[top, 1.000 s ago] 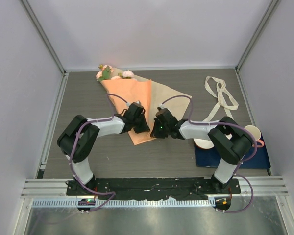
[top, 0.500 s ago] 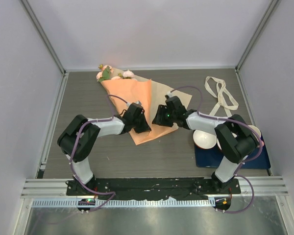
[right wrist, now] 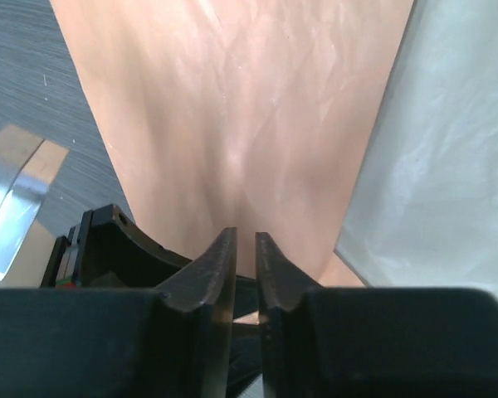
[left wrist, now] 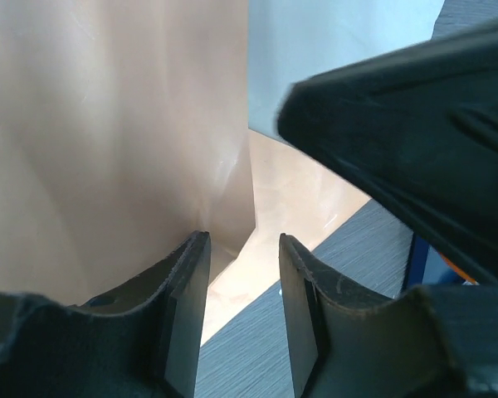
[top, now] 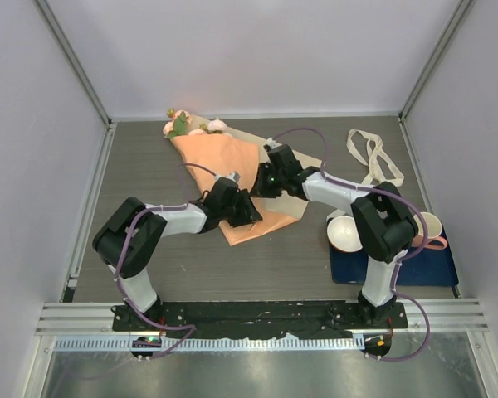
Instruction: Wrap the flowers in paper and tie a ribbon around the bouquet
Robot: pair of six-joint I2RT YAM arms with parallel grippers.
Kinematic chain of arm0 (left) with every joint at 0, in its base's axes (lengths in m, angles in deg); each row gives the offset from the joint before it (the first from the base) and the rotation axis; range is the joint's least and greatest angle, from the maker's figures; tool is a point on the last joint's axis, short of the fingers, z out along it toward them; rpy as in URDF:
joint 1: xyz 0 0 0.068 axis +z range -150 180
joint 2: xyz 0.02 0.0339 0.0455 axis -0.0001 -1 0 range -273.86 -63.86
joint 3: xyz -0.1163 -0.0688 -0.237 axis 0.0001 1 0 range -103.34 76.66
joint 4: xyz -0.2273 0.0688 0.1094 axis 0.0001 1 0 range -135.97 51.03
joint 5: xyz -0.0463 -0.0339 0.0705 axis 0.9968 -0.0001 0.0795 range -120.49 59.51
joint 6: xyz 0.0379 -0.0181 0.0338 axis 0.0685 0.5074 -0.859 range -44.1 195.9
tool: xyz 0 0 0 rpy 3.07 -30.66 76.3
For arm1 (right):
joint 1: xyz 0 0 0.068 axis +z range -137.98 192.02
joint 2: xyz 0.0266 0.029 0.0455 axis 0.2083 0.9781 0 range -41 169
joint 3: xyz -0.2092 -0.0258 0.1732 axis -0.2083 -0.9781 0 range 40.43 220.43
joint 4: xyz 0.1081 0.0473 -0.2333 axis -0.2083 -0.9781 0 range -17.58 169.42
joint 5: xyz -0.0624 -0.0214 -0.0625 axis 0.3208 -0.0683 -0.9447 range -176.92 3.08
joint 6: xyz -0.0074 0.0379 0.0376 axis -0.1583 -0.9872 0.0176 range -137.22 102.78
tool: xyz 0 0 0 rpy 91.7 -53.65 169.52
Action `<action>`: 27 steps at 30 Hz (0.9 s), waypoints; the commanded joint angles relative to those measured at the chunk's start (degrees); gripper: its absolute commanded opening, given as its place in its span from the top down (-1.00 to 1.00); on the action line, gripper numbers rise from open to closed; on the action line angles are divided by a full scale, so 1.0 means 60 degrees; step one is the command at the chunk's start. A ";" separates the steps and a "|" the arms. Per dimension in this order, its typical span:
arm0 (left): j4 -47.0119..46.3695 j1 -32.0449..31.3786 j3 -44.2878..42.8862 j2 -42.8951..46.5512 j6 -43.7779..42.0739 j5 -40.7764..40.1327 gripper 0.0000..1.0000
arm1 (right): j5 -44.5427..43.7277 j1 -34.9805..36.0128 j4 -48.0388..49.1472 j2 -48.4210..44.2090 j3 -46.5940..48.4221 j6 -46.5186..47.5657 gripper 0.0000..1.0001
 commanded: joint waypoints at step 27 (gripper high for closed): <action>-0.5962 0.3787 0.2693 0.0565 0.2591 0.3365 0.89 | 0.0897 0.0273 0.1057 0.1168 -0.1357 -0.0514 0.99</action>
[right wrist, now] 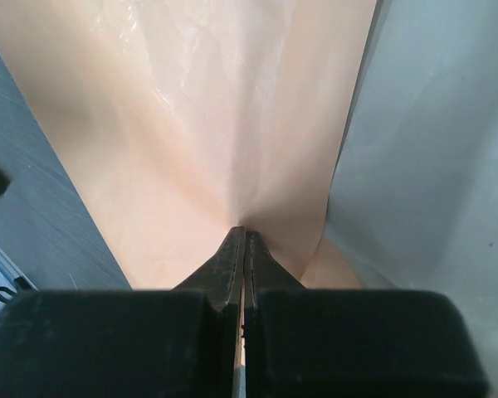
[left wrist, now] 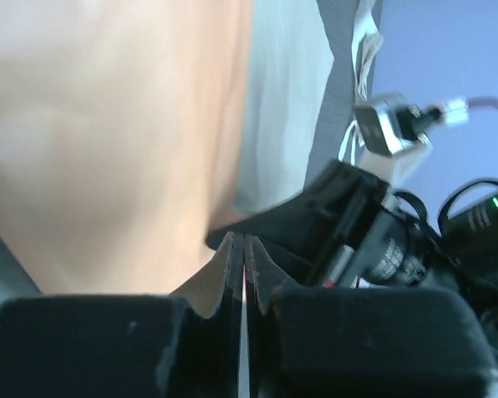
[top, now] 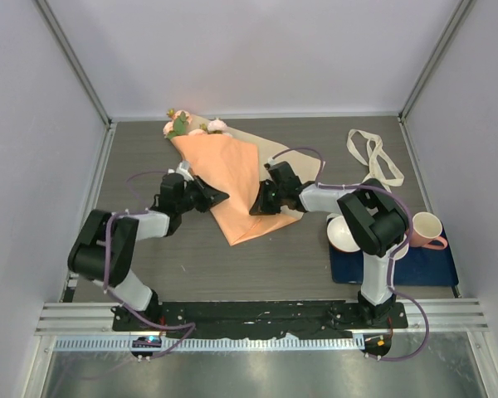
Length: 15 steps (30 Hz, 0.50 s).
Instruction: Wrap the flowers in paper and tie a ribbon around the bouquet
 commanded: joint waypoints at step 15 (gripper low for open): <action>-0.6592 0.0993 0.1718 -0.4510 0.1872 0.0513 1.00 | -0.0556 0.1741 -0.1405 -0.0465 0.1415 0.0793 0.81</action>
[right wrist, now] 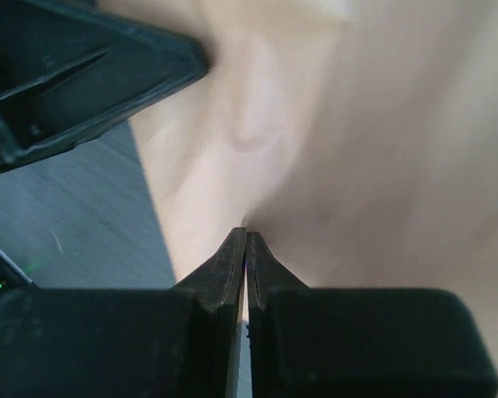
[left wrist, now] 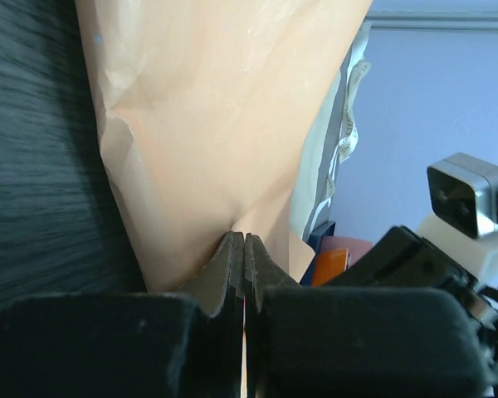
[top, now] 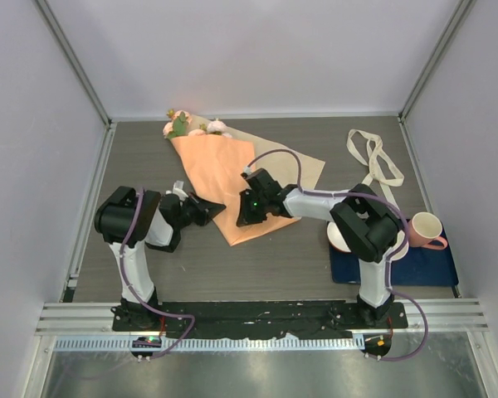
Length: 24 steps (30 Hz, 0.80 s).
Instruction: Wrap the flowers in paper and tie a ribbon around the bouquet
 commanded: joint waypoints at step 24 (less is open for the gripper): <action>0.2002 0.1039 0.0023 0.2163 -0.0542 0.0017 0.76 | 0.0516 0.0899 0.1747 0.0550 -0.0855 -0.0855 1.00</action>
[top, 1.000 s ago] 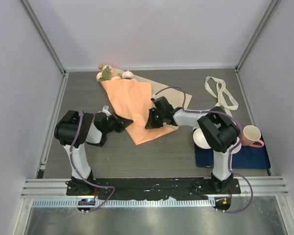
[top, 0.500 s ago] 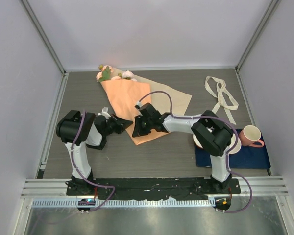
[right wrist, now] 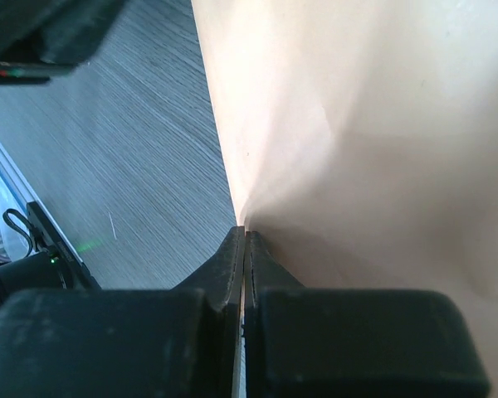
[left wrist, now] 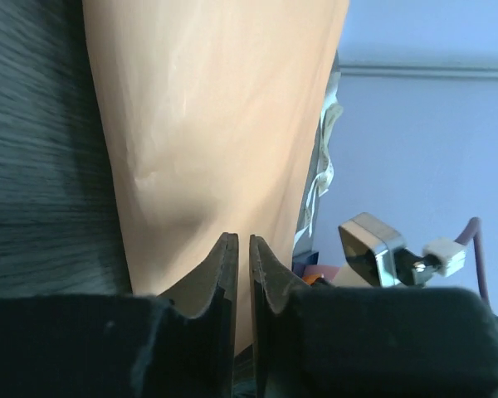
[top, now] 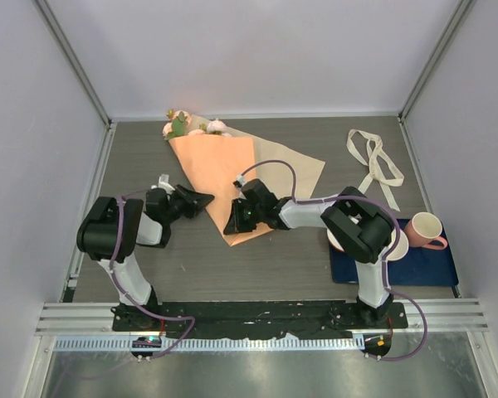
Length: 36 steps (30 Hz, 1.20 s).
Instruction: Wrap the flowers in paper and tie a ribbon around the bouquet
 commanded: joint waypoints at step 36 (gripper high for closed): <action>0.3656 0.1494 -0.2772 -0.1650 0.0100 -0.2247 1.00 | -0.0714 0.0208 -0.1573 0.0493 0.0287 0.0425 1.00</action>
